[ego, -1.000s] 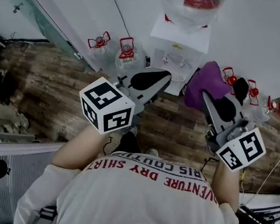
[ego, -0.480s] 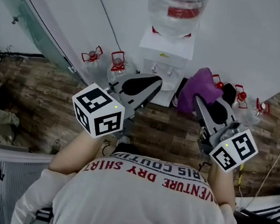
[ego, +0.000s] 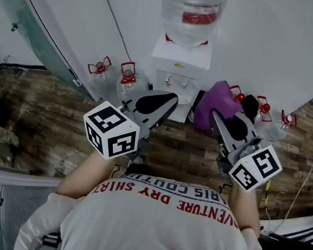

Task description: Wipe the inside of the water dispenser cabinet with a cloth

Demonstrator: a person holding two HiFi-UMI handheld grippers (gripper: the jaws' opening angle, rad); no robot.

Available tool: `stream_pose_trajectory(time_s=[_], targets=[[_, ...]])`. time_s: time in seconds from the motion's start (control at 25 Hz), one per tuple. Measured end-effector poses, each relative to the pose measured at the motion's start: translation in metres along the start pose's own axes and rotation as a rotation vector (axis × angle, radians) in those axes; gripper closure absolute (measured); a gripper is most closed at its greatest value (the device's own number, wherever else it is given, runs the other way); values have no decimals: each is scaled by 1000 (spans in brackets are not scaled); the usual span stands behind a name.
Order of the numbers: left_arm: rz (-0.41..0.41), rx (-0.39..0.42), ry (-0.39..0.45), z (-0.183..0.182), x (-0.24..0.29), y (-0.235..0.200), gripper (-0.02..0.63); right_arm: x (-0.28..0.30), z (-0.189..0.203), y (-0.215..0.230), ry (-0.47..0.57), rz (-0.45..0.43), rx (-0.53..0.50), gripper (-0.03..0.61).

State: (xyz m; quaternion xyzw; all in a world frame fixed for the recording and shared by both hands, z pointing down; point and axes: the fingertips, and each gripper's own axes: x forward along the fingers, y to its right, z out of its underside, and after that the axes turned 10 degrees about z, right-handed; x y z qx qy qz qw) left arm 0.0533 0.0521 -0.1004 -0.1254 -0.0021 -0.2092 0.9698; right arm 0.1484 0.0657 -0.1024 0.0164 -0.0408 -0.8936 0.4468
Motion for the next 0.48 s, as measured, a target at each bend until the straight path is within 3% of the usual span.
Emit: stream_pose_trajectory(time_s=[0.48], targets=[[2,-14,-2,3,2,0,586,-2,3,-3,-12,-9,20,515]])
